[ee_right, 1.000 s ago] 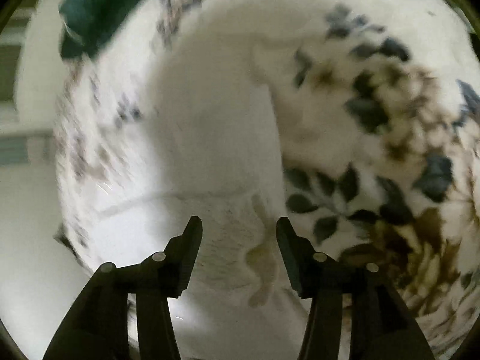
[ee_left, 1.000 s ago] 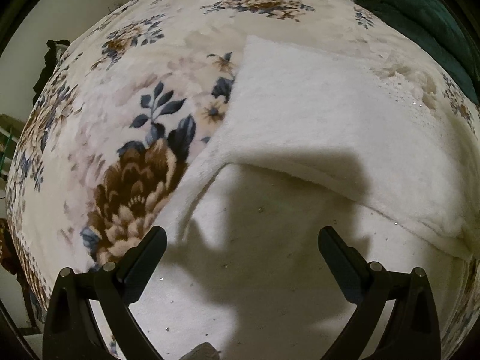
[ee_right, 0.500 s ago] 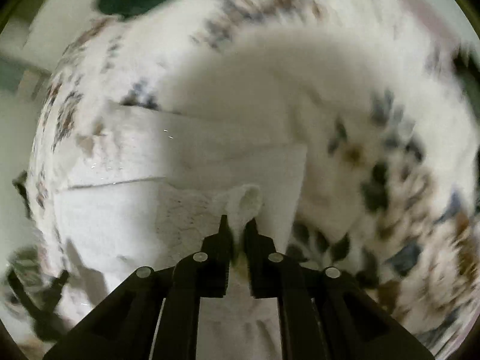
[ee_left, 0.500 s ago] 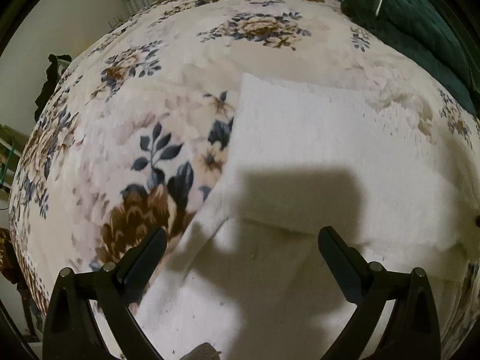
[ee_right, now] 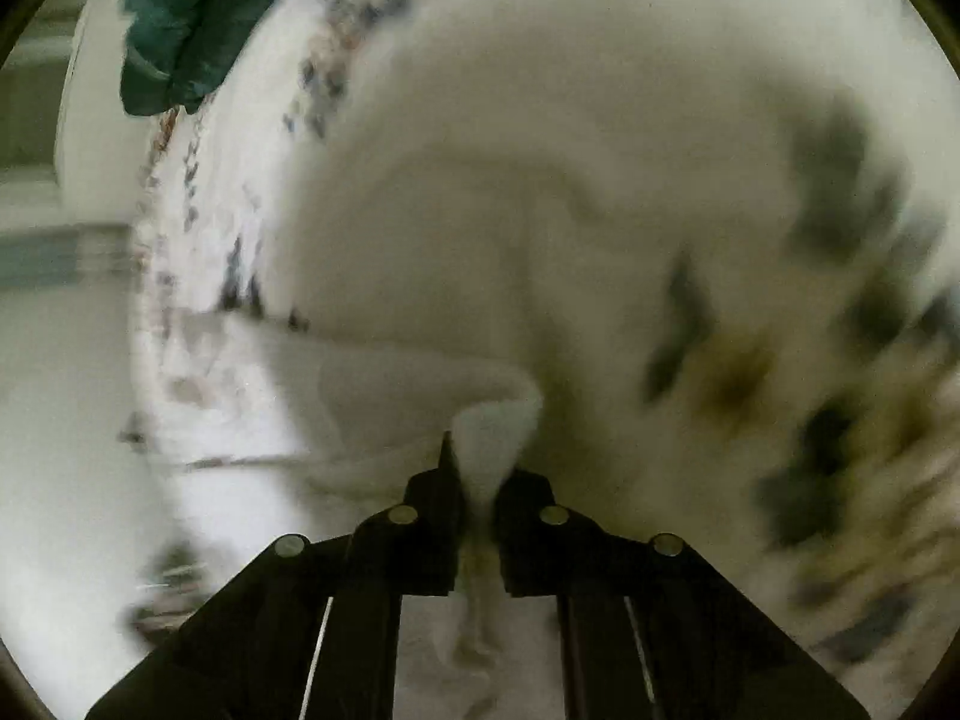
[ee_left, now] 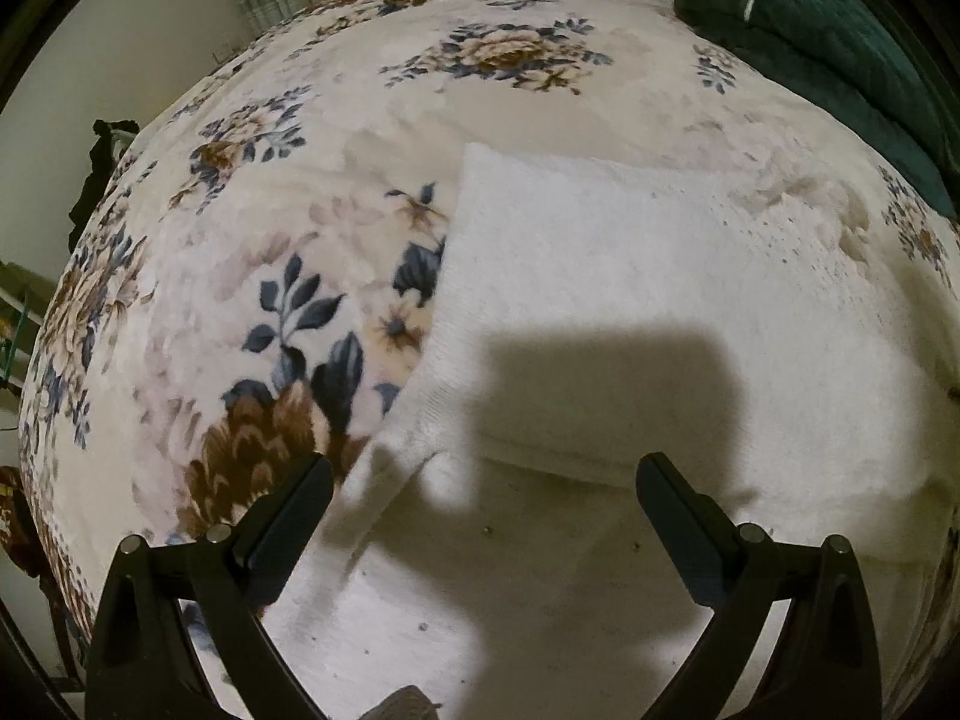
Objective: Fold small clothes
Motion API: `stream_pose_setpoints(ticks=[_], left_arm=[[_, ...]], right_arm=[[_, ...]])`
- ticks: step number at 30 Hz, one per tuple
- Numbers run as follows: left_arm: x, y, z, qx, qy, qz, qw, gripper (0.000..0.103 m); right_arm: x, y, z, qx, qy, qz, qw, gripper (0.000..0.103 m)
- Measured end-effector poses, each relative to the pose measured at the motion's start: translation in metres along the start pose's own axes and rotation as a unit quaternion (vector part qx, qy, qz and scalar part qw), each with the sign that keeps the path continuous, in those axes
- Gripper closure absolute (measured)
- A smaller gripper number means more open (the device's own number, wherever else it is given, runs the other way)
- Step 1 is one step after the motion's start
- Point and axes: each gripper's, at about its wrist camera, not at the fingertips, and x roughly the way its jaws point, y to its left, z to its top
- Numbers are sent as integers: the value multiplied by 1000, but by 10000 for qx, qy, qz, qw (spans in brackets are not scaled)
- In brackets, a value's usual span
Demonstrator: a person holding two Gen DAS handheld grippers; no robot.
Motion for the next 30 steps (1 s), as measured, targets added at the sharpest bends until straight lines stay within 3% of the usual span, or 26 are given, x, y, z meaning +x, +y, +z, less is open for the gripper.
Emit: stream_pose_setpoints(ticks=[1,2,4,6,9,12,14,16,18,19,22,25,26,27,29,30], left_arm=[[0,-2,-2,36,4,-23,10000,0],[-1,-4,-4,75,11,-47,10000,0],[-1,-8,-8,188,65,-82,9998,0],[-4,-12,-13,286,107,-169,9994,0],[-19,-17,-23,499,60,-279,9983,0],[-47,-34,-44,986,105,-542,9936,0],[-69,-51,-67,1339,243,-872,9869,0],[-92,-78,-100,1748,480,-1251,9754,0],[-109,-106,-133,2054,666,-1581,9635,0],[-118,-125,-155,2221,780,-1747,9561,0],[-128,-175,-216,2552,1203,-2052,9372,0],[-127,-220,-270,2811,1390,-1964,9290,1],[-125,-233,-283,2873,1430,-1958,9266,8],[-121,-247,-299,2947,1451,-1820,9268,25],[-109,-267,-314,2982,1592,-1588,9276,45],[-103,-273,-321,2969,1625,-1452,9297,47]], right_arm=[[-8,-5,9,98,-192,-187,9996,95],[-8,-9,15,137,-114,-164,9997,95],[6,-9,18,56,425,-56,9991,94],[4,-3,14,-99,637,-174,9978,88],[-41,-9,-6,128,425,-30,9990,67],[-108,-27,-50,468,242,-113,9985,67],[-148,-34,-78,511,245,-309,9979,66],[-183,-45,-104,526,248,-413,9975,58],[-209,-59,-123,571,230,-499,9969,43],[-215,-66,-131,605,239,-490,9967,43],[-214,-95,-137,633,413,-326,9966,43],[-180,-116,-116,549,616,34,9966,43],[-166,-118,-106,507,691,117,9963,43],[-152,-120,-96,436,760,180,9960,43],[-124,-120,-73,272,903,380,9948,43],[-114,-119,-65,231,952,450,9942,43]])
